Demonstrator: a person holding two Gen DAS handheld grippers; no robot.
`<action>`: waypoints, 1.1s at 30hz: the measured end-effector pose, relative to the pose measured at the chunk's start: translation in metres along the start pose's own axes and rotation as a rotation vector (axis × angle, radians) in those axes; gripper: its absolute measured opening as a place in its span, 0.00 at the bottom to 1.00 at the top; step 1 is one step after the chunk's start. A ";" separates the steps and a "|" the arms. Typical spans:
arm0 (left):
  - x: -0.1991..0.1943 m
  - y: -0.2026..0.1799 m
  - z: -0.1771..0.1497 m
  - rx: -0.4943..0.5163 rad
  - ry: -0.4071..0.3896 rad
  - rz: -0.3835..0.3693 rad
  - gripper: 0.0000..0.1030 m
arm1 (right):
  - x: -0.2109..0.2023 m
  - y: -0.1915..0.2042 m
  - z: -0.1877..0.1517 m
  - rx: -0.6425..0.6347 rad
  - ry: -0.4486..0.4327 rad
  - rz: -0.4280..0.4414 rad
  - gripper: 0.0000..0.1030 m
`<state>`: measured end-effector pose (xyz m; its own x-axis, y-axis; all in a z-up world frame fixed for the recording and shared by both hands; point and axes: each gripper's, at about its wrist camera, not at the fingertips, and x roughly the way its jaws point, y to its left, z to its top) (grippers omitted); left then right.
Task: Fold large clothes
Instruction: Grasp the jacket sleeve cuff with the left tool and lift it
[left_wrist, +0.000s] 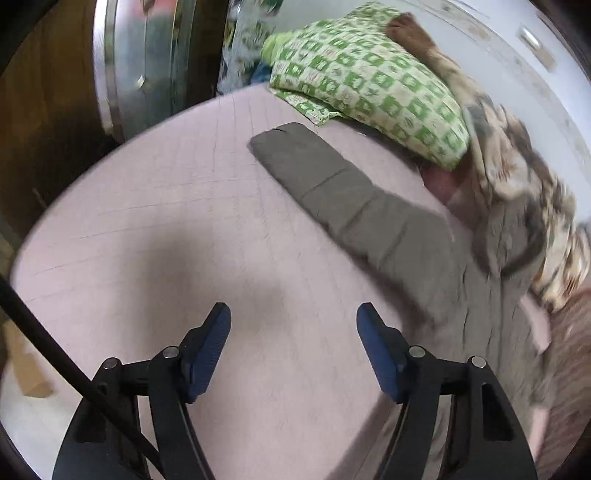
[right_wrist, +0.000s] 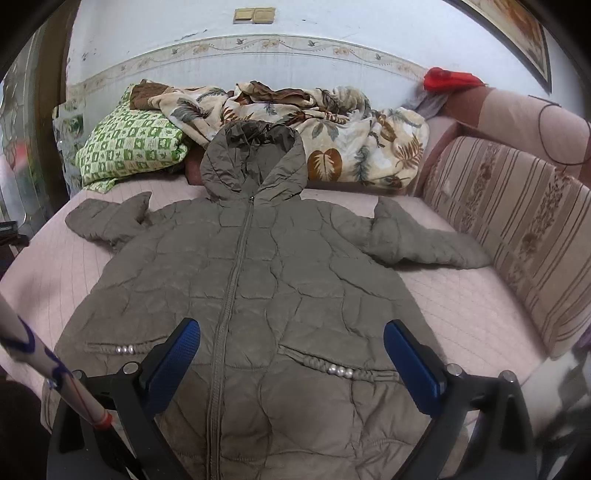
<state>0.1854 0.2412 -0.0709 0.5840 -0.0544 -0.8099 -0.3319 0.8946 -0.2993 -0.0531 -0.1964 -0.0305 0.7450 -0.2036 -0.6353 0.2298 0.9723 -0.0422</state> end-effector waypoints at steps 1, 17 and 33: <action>0.012 0.001 0.010 -0.015 0.010 -0.004 0.68 | 0.003 0.000 0.000 -0.003 0.008 0.003 0.99; 0.181 0.008 0.116 -0.210 0.117 0.018 0.71 | 0.091 0.009 0.017 -0.036 0.162 0.012 0.83; 0.147 -0.003 0.173 -0.230 0.045 0.134 0.07 | 0.110 -0.002 0.020 -0.030 0.182 -0.038 0.83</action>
<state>0.4001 0.3072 -0.1019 0.4916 0.0339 -0.8702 -0.5671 0.7708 -0.2903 0.0415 -0.2228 -0.0849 0.6101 -0.2191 -0.7614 0.2347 0.9679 -0.0905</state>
